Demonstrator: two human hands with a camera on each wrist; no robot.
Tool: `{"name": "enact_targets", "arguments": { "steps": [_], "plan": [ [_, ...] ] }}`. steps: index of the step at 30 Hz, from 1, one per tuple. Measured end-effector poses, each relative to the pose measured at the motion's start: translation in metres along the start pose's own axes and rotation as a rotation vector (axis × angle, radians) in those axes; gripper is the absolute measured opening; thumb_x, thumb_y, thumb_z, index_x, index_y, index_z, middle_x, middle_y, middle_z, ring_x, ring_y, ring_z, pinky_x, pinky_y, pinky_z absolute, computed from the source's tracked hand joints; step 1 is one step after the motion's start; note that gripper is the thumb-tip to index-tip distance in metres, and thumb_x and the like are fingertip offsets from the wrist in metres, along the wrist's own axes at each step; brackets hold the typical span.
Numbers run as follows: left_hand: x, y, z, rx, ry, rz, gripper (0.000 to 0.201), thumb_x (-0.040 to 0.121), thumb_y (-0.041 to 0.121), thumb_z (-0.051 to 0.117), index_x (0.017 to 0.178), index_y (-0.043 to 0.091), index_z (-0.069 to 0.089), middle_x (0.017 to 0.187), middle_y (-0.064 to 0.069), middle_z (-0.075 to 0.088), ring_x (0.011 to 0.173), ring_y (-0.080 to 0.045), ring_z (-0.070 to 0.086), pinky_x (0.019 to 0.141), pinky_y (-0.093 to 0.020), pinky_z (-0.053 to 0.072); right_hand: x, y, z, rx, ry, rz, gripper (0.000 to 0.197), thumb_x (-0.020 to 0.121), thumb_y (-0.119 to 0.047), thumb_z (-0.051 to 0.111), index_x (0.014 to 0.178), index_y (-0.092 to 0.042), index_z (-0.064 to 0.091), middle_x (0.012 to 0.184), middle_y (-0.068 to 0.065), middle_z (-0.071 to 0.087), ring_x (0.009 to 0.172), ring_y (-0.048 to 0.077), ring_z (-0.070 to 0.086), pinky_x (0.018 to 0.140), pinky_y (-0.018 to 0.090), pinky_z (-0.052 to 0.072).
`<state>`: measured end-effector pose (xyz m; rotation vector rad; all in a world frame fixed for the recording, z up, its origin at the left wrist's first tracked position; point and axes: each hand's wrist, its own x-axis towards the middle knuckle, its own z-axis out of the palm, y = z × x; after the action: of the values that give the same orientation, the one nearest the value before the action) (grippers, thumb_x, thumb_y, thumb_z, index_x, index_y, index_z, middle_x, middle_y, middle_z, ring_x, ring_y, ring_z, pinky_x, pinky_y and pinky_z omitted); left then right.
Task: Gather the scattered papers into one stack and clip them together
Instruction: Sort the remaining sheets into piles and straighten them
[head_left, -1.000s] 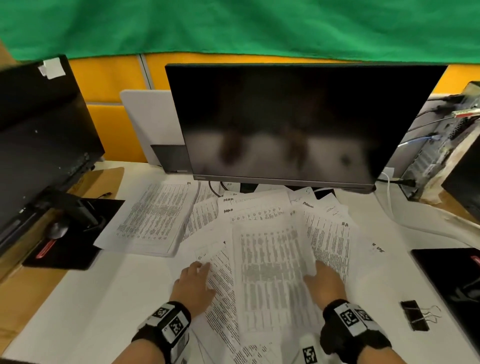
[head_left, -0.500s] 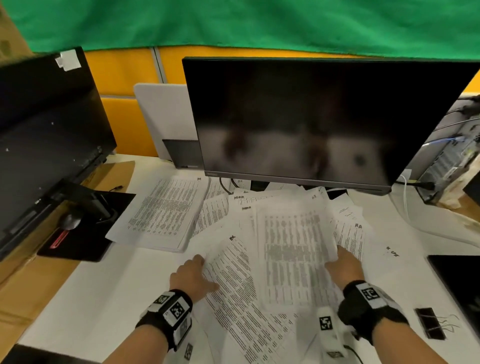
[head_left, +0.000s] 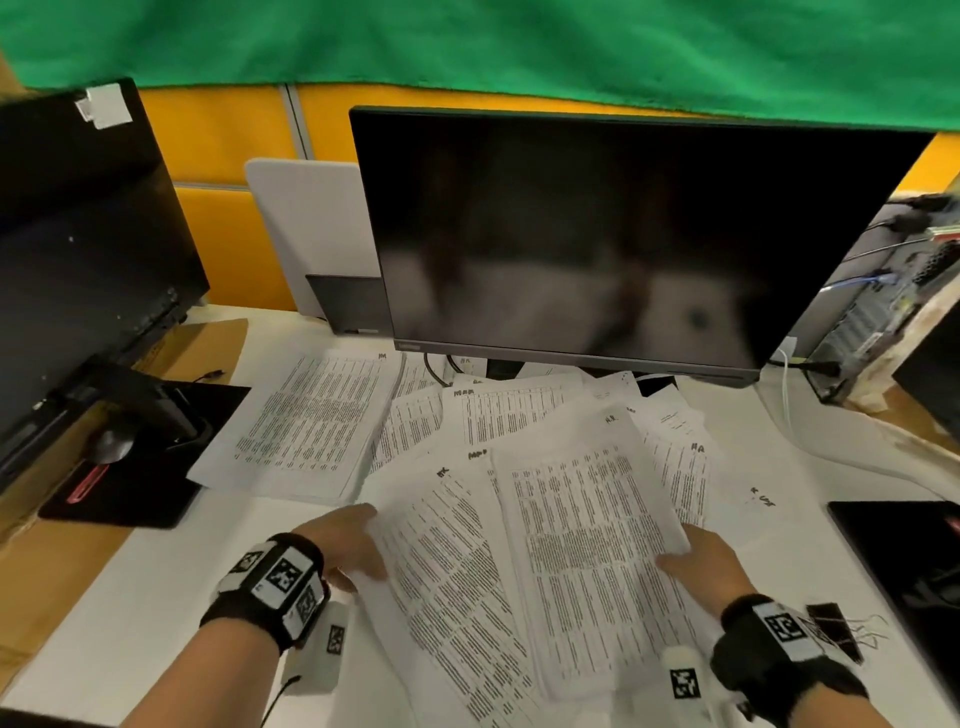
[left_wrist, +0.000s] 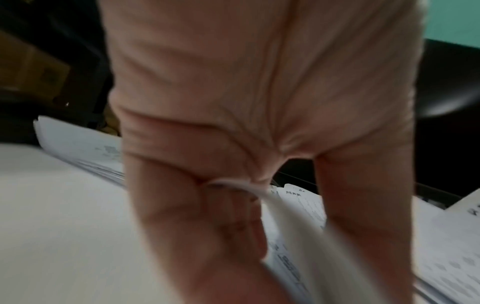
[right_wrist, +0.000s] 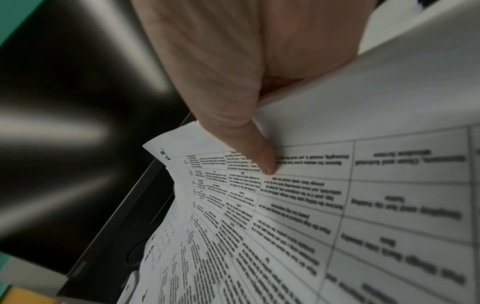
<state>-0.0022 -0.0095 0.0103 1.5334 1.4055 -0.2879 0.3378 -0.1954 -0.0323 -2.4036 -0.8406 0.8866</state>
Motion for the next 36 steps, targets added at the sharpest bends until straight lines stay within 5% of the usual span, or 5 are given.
{"name": "enact_targets", "arguments": {
  "steps": [7,18,23,31,36],
  "plan": [
    [0.005,0.003,-0.008,-0.919,0.281,0.207,0.050,0.080,0.002,0.071,0.122,0.009,0.045,0.110,-0.017,0.062,0.089,-0.029,0.065,0.070,-0.035,0.054,-0.001,-0.014,0.013,0.106,-0.003,0.050,0.036,0.082,-0.004,0.068,0.116,0.004,0.057,0.097,0.014,0.058,0.091,0.028,0.054,0.077,0.031,0.044],
    [0.009,0.003,0.058,-1.004,0.156,0.113,0.034,0.084,0.025,0.070,0.112,0.007,0.065,0.108,-0.015,0.072,0.101,-0.032,0.067,0.094,-0.048,0.051,-0.013,-0.031,0.040,0.029,-0.129,0.008,0.033,0.081,-0.009,0.070,0.114,-0.005,0.062,0.110,0.013,0.067,0.101,0.028,0.062,0.084,0.031,0.050],
    [0.010,0.010,0.090,-0.700,0.155,0.120,0.025,0.070,0.008,0.082,0.089,0.011,0.067,0.099,-0.012,0.071,0.099,-0.032,0.067,0.075,-0.030,0.055,-0.024,-0.039,0.050,-0.036,-0.209,-0.047,0.011,0.080,-0.023,0.071,0.078,-0.022,0.060,0.082,-0.002,0.065,0.074,0.011,0.062,0.061,0.020,0.050],
    [0.000,0.010,0.067,-0.788,0.448,0.240,0.026,0.078,-0.003,0.071,0.098,0.010,0.060,0.083,-0.002,0.064,0.074,-0.017,0.061,0.057,-0.022,0.044,0.010,-0.032,-0.001,-0.196,0.176,0.306,0.088,0.073,-0.052,0.071,0.137,-0.006,0.033,0.139,0.019,0.038,0.128,0.036,0.038,0.102,0.042,0.038],
    [0.002,-0.023,0.046,-0.852,0.554,0.160,0.039,0.077,-0.001,0.073,0.113,-0.003,0.060,0.098,-0.018,0.065,0.090,-0.032,0.062,0.081,-0.037,0.049,0.019,-0.009,-0.007,-0.052,0.163,0.352,0.094,0.069,-0.028,0.082,0.138,0.001,0.026,0.133,0.025,0.046,0.120,0.039,0.049,0.096,0.043,0.047]
  ]
}}
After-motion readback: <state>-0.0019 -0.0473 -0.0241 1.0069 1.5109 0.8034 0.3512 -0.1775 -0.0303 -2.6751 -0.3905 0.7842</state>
